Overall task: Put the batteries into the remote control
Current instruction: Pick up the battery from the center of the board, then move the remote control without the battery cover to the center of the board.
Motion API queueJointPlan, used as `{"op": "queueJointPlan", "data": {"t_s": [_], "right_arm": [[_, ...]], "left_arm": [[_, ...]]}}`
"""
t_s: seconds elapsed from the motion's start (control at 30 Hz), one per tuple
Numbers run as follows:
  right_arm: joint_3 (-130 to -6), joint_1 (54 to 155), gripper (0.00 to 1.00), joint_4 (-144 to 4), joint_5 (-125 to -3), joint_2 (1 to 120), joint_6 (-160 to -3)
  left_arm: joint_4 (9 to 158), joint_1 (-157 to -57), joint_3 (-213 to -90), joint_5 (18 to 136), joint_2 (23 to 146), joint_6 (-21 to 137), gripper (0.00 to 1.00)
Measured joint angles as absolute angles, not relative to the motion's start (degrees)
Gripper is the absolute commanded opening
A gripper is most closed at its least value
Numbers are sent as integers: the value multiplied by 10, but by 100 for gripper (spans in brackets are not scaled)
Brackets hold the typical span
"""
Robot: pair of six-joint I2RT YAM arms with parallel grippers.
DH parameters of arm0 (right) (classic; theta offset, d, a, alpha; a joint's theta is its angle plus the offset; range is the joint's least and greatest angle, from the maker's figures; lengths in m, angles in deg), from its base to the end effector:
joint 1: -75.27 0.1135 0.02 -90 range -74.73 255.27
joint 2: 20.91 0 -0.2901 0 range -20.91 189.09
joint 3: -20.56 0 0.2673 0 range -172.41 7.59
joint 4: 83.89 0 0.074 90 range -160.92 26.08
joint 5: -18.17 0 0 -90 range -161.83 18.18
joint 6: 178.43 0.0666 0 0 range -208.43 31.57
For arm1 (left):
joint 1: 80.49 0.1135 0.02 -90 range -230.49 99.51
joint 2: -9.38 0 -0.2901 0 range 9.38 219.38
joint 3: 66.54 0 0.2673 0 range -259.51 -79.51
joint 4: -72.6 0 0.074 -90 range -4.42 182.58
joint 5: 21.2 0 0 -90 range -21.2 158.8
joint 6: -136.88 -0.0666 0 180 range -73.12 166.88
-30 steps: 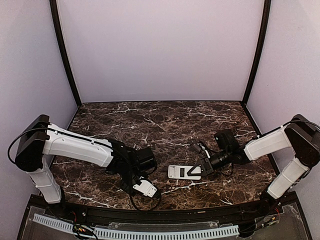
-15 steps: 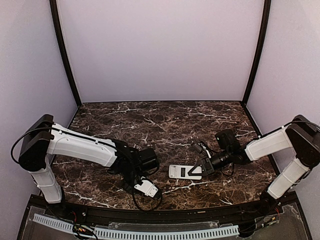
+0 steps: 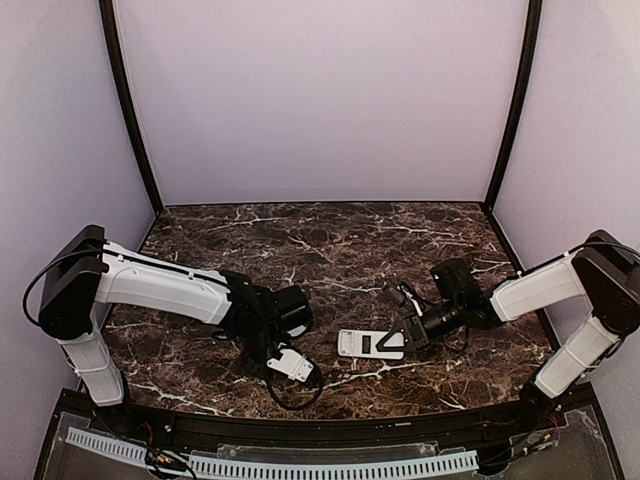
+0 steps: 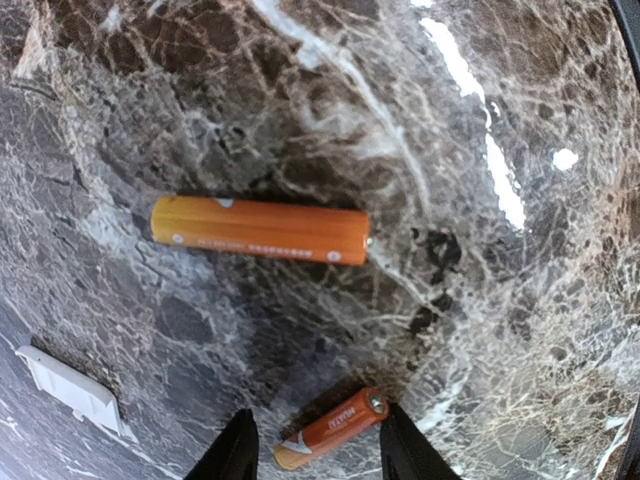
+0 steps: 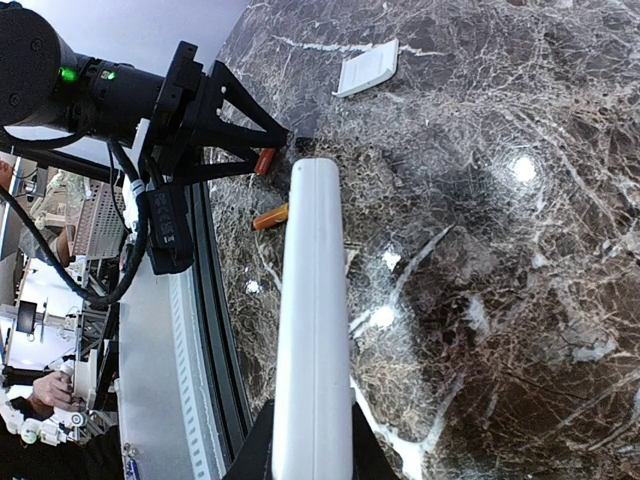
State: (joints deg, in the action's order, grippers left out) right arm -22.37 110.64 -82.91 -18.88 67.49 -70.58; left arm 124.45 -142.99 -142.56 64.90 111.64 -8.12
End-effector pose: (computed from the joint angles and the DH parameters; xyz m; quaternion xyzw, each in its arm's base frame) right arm 0.1959 0.2043 0.1302 -0.2900 0.7964 0.5189 0.1115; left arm 0.1658 -0.3087 0.1414 0.8480 0.5187 0.0270 0.1057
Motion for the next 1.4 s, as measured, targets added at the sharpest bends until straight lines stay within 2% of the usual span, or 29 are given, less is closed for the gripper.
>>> {"op": "queueJointPlan", "data": {"t_s": [0.17,0.43,0.6,0.73,1.0,1.2,1.27,1.4], "right_arm": [[-224,1104,0,-828,-189,675,-706],[-224,1103,0,-810,-190,675,-708],[-224,1098,9,-802,-196,677,-707],[-224,1091,23,-800,-203,687,-704],[-228,1087,62,-772,-228,692,-705],[-239,1085,88,-732,-262,679,-715],[-244,1084,92,-712,-287,664,-721],[-254,1084,93,-672,-343,630,-743]], "left_arm": [[1244,-1421,-1423,648,1115,-86,25],[1253,-1418,-1429,655,1121,-83,11],[1262,-1418,-1442,664,1129,-65,5],[1269,-1413,-1456,670,1131,-34,1],[1259,-1388,-1477,689,1111,48,0],[1175,-1378,-1463,635,1038,135,0],[1135,-1377,-1446,607,1004,166,0],[1067,-1376,-1428,536,948,243,0]]}}
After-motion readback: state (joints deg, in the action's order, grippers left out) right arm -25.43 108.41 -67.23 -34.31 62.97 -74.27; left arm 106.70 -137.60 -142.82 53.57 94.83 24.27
